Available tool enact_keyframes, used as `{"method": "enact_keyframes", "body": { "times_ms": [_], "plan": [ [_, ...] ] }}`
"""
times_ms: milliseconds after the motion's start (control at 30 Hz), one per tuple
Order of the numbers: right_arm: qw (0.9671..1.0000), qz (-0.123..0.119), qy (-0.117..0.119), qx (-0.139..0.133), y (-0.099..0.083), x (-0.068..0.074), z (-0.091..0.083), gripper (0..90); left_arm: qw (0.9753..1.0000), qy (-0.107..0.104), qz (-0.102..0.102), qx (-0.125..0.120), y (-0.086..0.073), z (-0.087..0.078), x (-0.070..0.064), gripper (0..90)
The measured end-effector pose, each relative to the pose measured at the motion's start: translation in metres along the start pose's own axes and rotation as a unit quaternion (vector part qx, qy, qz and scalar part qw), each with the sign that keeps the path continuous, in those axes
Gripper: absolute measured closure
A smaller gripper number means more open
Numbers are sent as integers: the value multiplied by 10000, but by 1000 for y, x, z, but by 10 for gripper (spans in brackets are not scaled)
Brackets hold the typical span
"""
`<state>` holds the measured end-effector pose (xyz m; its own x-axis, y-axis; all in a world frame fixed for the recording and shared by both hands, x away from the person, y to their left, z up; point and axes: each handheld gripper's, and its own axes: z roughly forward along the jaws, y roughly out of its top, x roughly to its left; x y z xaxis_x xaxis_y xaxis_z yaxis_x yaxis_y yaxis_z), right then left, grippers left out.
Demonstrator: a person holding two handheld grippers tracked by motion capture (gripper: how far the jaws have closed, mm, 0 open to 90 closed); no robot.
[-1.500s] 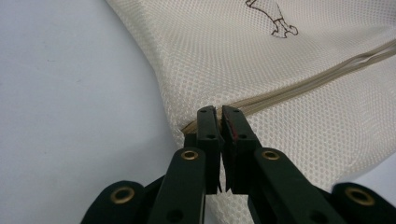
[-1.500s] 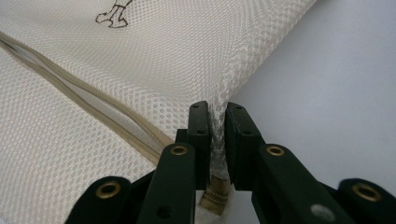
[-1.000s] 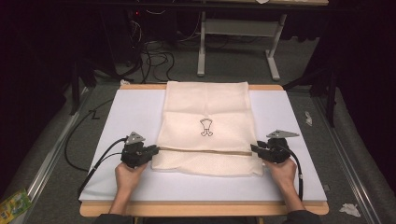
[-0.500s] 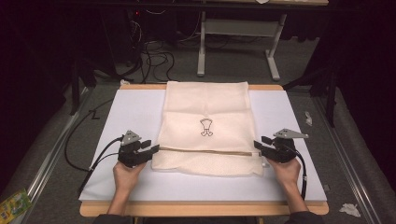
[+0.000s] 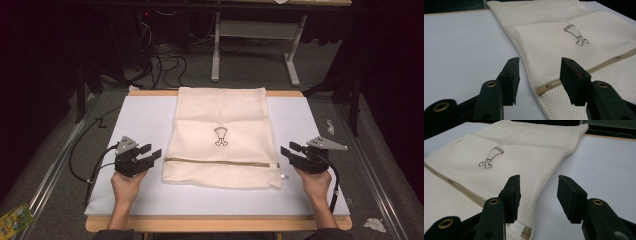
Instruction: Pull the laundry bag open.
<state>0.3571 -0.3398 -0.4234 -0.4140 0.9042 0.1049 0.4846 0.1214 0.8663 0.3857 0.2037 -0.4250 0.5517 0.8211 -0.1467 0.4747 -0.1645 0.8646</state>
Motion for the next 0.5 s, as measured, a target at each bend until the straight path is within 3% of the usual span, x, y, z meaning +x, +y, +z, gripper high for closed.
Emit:
{"method": "enact_keyframes", "body": {
  "times_ms": [500],
  "plan": [
    [9994, 185, -154, -242, -3, -17, -18, 550, 9995, 215, -173, -177, -2, -13, 16, 497]
  ]
}}
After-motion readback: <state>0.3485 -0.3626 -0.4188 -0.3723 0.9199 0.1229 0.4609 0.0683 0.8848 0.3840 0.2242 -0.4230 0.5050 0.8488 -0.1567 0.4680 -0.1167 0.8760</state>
